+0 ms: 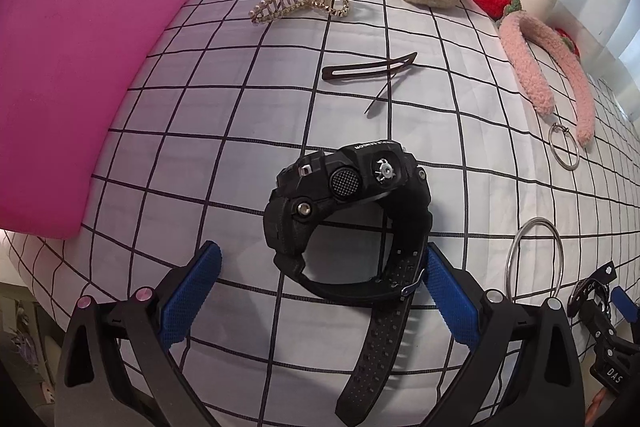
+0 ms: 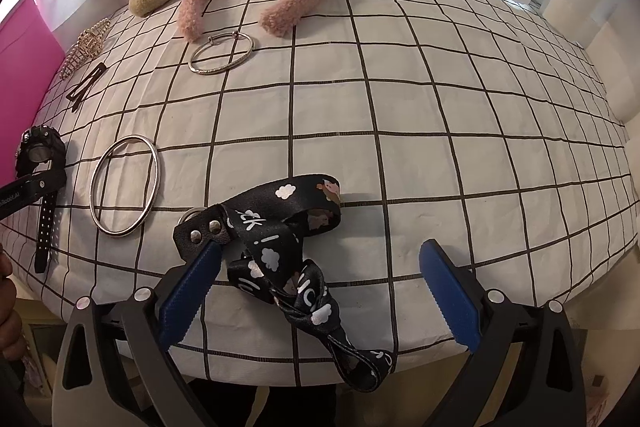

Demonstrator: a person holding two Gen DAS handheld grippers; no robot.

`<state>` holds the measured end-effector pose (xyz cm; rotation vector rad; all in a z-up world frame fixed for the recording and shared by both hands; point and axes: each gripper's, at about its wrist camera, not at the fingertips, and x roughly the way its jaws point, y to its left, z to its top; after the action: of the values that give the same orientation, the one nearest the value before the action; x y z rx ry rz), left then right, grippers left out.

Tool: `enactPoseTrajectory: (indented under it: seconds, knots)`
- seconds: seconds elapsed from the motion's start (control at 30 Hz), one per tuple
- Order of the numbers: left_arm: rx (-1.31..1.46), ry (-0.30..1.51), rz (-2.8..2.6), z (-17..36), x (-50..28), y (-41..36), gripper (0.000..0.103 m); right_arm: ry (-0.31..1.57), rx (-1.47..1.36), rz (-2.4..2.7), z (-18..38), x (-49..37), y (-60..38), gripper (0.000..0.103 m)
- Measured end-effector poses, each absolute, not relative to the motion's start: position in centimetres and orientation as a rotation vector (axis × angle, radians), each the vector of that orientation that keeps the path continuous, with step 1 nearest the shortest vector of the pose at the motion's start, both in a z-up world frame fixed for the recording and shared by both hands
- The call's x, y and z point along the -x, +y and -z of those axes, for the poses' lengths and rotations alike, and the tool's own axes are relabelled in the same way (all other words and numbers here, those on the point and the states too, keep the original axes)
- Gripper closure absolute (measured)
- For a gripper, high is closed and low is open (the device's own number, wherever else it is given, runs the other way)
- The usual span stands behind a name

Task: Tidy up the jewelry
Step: 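Grasp the black wristwatch with the left tool while the right tool grasps the black printed strap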

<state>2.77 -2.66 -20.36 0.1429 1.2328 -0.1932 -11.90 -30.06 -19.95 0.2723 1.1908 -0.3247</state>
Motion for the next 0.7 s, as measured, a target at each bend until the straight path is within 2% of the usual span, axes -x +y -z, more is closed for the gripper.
enactPoseTrajectory:
  seconds: [0.3,0.43,0.5,0.53,0.57,0.6,0.7]
  knots:
    - [-0.139,1.2,0.191,20.6,-2.7,-2.8,0.006,1.156,-0.236,0.309,20.0,11.8,-29.8,0.009]
    - [-0.131,1.194,0.191,20.3,-2.5,-2.8,0.013,1.174,-0.205,0.293,19.8,11.5,-29.4,0.012]
    - [-0.13,1.189,0.199,19.9,-2.2,-2.6,0.023,1.162,-0.221,0.266,19.6,11.5,-29.3,0.025]
    - [-0.133,1.185,0.206,19.7,-2.0,-2.7,0.026,1.156,-0.213,0.266,19.4,11.5,-29.1,0.039]
    - [-0.135,1.182,0.213,19.4,-1.9,-2.7,0.035,1.15,-0.195,0.269,19.2,11.5,-28.9,0.059]
    - [-0.136,1.179,0.218,19.2,-1.8,-2.8,0.042,1.145,-0.18,0.265,19.0,11.4,-28.7,0.068]
    - [-0.126,1.183,0.223,19.1,-1.8,-2.8,0.043,1.141,-0.186,0.253,18.9,11.2,-28.7,0.084]
